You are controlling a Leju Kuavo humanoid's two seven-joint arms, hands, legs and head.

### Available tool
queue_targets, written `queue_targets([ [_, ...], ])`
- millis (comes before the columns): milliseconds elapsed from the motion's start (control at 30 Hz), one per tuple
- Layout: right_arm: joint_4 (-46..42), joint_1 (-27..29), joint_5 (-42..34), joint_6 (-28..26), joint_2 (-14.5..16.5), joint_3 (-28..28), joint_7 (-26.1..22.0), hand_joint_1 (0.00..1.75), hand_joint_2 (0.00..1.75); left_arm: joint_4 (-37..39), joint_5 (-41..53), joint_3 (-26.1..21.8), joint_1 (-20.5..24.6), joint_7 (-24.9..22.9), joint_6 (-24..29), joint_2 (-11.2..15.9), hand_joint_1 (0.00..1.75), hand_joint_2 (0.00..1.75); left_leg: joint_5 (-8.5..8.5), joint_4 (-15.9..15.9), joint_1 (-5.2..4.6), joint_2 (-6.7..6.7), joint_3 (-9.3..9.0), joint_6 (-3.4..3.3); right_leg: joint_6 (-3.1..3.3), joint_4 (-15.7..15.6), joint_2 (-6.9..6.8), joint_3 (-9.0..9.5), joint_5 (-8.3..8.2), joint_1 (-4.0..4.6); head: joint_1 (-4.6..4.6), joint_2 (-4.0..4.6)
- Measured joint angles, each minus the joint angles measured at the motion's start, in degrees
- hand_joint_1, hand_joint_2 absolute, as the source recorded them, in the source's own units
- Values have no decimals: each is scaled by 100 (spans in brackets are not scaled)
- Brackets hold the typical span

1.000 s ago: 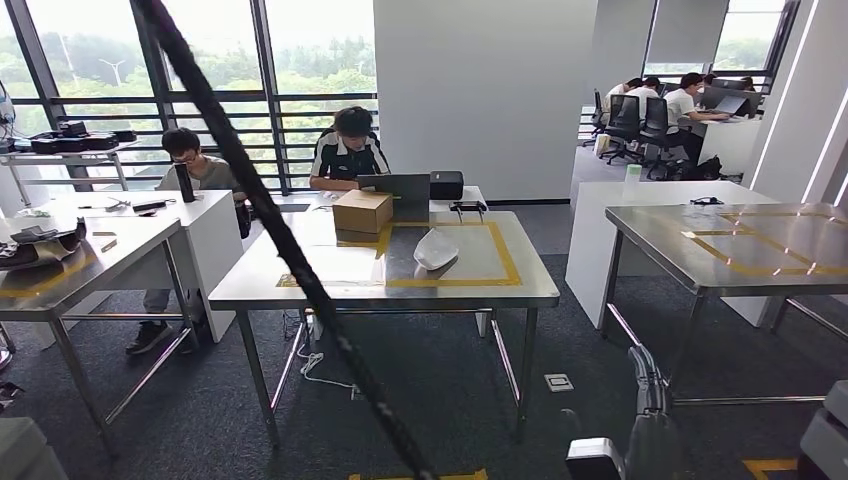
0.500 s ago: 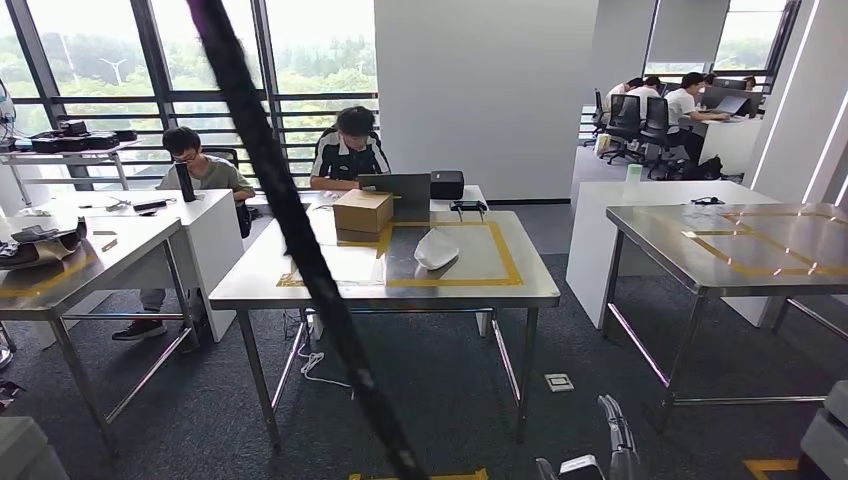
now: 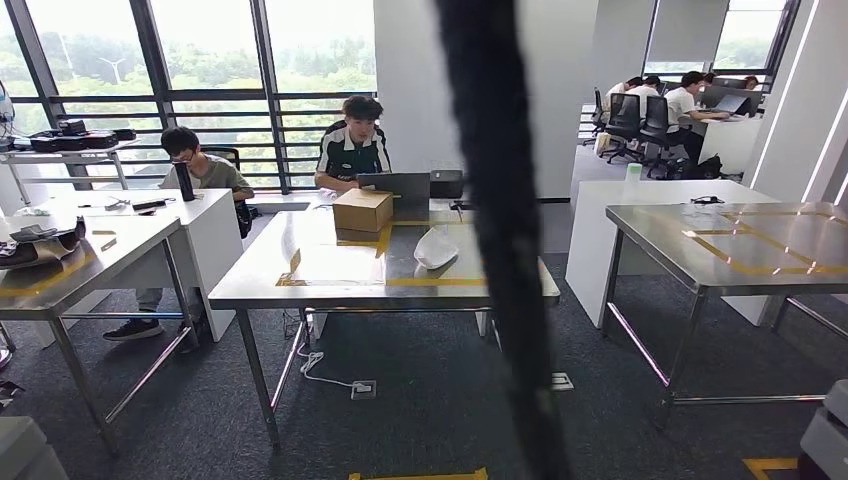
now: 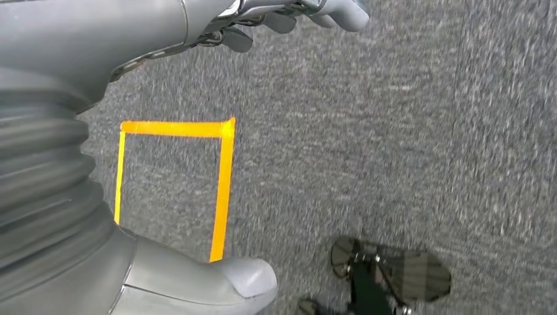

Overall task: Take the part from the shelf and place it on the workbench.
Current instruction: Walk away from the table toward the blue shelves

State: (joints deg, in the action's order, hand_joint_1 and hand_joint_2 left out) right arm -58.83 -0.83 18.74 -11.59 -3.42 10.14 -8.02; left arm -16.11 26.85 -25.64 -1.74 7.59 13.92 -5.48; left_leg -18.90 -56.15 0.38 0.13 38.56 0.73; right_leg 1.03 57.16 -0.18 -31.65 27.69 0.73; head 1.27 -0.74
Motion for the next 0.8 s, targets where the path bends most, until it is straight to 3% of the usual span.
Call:
queue_targets([
  [67,251,84,-144,91,10,-60,58,0,175,-45,-207,178,-50,-58,-107,37,0,87,-1,0,0,0,2,0,0,0,0,-2,0,0,1,0],
  [133,516,169,-291,183,20,-119,124,0,87,-92,-419,359,-100,-116,-212,74,0,0,-2,0,0,0,3,0,1,0,0,-3,2,0,1,0],
  [200,780,255,-435,273,37,-184,185,0,0,-139,-628,544,-152,-173,-316,109,0,0,-4,0,0,0,4,1,2,0,0,-4,3,0,1,0],
  [800,2985,928,-1734,1086,235,-740,745,0,0,-525,-2495,2083,-582,-692,-1268,422,0,0,-38,0,-2,0,6,-6,12,-1,1,-4,20,-1,0,0],
])
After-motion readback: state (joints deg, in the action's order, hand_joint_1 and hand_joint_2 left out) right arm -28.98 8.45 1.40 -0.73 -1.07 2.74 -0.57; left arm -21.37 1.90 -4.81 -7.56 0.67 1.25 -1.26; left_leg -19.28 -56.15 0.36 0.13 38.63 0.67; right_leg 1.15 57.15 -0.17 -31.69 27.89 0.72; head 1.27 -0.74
